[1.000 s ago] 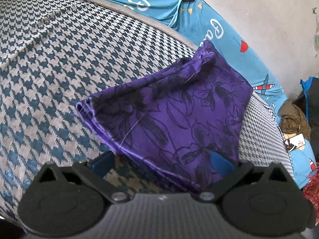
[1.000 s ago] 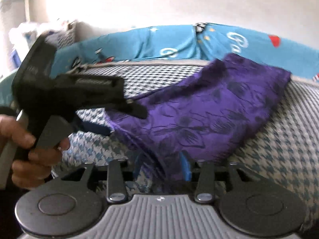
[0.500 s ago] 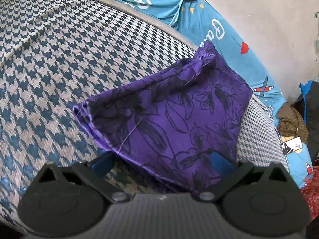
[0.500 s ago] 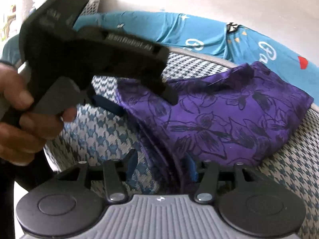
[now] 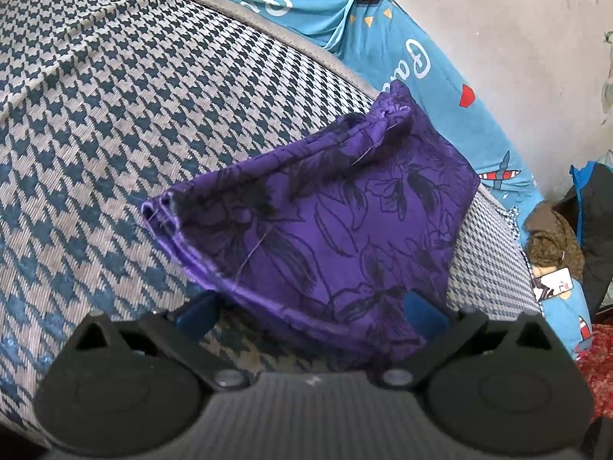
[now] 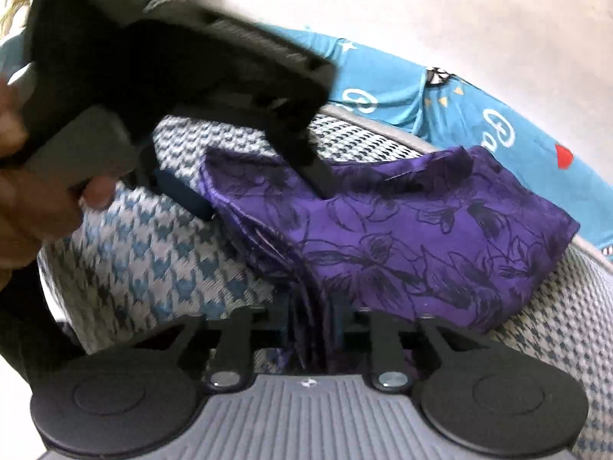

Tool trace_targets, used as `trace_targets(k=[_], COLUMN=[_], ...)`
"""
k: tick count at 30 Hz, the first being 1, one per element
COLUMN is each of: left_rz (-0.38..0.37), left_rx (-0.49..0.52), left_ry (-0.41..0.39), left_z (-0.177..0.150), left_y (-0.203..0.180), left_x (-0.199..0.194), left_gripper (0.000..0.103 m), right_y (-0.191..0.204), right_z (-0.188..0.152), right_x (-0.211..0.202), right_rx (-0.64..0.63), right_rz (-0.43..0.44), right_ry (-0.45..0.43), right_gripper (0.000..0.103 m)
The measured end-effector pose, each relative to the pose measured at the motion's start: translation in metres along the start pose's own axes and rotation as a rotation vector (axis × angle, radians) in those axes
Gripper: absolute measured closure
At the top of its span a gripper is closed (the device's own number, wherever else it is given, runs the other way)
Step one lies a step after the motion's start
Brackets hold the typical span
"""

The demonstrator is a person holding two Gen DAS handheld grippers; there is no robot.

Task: Fold clothes

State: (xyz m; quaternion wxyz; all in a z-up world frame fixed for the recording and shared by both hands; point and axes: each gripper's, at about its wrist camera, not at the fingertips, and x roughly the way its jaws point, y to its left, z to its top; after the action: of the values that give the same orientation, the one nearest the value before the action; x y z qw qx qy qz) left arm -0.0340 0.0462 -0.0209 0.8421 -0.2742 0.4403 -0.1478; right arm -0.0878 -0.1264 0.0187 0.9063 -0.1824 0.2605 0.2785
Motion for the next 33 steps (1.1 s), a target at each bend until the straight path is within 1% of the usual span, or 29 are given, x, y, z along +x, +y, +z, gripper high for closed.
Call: trace_targets(k=[4,8,11,19,24,28,33], left_rz=[-0.009,-0.027,-0.032,-0.034,-0.026,0.018,0.053], left_rx=[-0.009,-0.016,-0.013,-0.039,-0.033,0.001,0.043], left_ry=[0.004,0.009,0.009,-0.008,-0.033,-0.045,-0.043], left_z=[-0.003,-0.004,-0.003,0.014,0.014,0.012,0.013], left_y=[0.002,0.0,-0.004,-0.012,-0.017,-0.023,-0.029], left_x=[-0.002,0.0,0.005,0.03,0.036,0.037,0.041], left_gripper=[0.0,0.0,0.0,0.0,0.001,0.008,0.007], right_y=[-0.023,-0.037,-0.041,-0.042,-0.04,-0.034,-0.029], right_z=[0.001,0.003,0.003,0.002,0.0,-0.001,-0.002], right_x=[0.001,0.0,-0.002,-0.006,-0.006,-0.005,-0.004], right_rx=[0.176,0.285,0.329,0.338,0.32,0.274,0.235], right_rz=[0.049,0.079,0.092,0.1,0.095,0.078,0.071], right_ry=[0.011,0.01,0.01,0.01,0.017,0.021,0.023], right_gripper=[0.093,0.093,0.093,0.093,0.093,0.092,0.089])
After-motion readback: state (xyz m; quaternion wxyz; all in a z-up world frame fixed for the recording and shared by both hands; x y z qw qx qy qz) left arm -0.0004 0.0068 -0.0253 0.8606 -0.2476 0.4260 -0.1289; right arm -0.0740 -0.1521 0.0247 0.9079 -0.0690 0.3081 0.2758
